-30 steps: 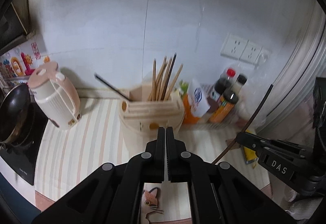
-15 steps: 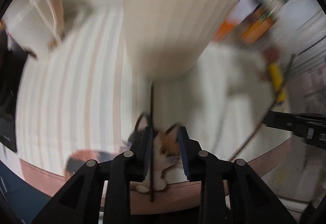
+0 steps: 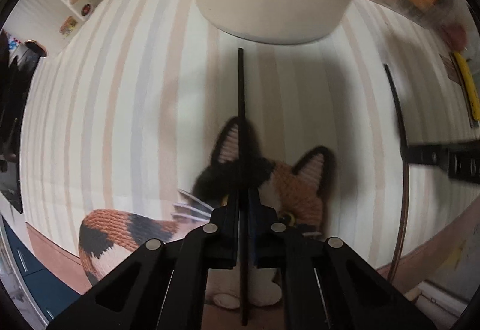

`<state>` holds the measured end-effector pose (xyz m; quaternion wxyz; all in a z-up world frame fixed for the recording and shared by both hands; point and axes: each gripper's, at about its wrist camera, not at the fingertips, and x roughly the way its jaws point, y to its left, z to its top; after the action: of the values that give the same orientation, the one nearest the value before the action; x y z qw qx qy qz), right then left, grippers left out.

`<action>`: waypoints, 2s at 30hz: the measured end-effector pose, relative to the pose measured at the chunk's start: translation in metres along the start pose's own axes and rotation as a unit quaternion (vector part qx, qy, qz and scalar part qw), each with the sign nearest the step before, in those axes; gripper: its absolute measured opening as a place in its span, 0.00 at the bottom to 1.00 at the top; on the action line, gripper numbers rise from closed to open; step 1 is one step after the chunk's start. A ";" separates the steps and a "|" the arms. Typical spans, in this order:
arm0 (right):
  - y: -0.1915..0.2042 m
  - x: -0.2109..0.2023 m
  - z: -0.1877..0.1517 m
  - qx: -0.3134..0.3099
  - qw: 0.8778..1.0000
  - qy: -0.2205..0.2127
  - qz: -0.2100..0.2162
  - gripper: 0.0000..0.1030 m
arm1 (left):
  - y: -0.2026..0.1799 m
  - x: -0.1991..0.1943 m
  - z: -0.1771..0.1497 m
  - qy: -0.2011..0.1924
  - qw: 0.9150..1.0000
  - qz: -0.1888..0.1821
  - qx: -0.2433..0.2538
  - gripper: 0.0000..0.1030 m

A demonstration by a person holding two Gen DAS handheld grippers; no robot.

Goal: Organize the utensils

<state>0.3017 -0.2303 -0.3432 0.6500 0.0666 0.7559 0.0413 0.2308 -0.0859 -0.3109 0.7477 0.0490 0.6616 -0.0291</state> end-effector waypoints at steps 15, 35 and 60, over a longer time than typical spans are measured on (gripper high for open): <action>0.018 0.007 -0.041 0.005 0.996 -0.045 -0.074 0.06 | 0.062 -0.008 -0.001 -0.012 0.995 -0.020 -0.092 0.03; 0.023 -0.129 -0.084 -0.016 0.964 -0.264 -0.039 0.06 | 0.023 -0.149 0.007 -0.172 0.982 -0.055 -0.049 0.03; 0.017 -0.288 -0.064 0.018 0.903 -0.425 0.055 0.06 | 0.005 -0.303 0.043 -0.316 0.943 -0.103 0.003 0.03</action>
<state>0.2814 -0.2565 -0.0496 0.9051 0.1309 0.4035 0.0306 0.2363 -0.0919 -0.0052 0.9113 -0.0295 0.3922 -0.1220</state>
